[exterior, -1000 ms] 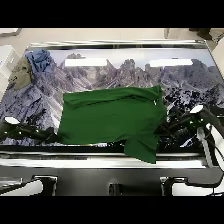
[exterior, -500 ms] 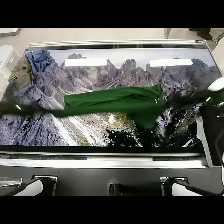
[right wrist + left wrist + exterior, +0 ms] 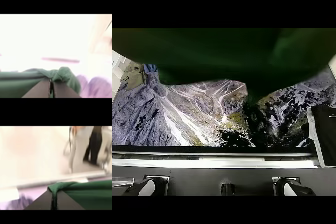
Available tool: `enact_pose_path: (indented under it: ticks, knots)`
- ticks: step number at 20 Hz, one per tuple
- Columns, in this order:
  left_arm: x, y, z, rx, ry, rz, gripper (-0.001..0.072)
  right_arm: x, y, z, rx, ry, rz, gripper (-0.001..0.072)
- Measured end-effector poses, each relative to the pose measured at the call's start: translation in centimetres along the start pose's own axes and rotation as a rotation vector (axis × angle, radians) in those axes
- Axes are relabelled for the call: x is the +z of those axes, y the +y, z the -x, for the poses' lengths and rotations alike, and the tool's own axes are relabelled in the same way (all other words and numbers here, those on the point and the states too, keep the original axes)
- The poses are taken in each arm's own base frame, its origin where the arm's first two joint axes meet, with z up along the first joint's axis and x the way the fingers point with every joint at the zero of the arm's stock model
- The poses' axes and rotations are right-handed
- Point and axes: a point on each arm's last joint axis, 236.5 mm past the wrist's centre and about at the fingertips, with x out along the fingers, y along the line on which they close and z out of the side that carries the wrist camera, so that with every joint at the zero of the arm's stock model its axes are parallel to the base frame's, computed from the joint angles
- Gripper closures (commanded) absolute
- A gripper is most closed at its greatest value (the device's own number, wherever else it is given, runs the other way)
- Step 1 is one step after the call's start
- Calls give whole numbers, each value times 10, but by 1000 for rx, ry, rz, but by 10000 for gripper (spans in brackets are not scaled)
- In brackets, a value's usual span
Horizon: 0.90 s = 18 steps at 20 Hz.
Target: Fold the clothes and pants, and hang the long-sleeved shirts on hangers.
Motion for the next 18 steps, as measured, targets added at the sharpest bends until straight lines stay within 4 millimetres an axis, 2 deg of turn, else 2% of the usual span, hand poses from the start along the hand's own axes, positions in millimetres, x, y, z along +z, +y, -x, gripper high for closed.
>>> enact_pose_path:
  ticks: [2, 5, 8, 10, 11, 13, 15, 16, 18]
  knots:
    - [22, -25, 29, 6, -67, -43, 680, 25, 2, 46, -48, -103, 16, 682]
    - [38, -41, 60, 56, -125, -83, 680, 52, 2, 95, -109, -233, 13, 682]
    - [38, -39, 69, 98, -123, -93, 680, 57, -2, 106, -134, -261, -7, 682]
    - [19, -25, 56, 107, -39, -71, 680, 37, -7, 87, -134, -168, -43, 682]
    - [-3, -12, 42, 109, 45, -36, 680, 13, -10, 66, -124, -60, -73, 683]
    - [-66, 19, 9, 93, 263, 73, 680, -64, -15, 12, -91, 254, -149, 683]
    - [-148, 48, -24, 69, 491, 212, 680, -162, -14, -39, -41, 604, -228, 683]
    - [-196, 61, -39, 60, 609, 286, 680, -215, -10, -61, -16, 773, -264, 683]
    - [-294, 80, -60, 60, 818, 424, 679, -304, 5, -91, 31, 1021, -313, 683]
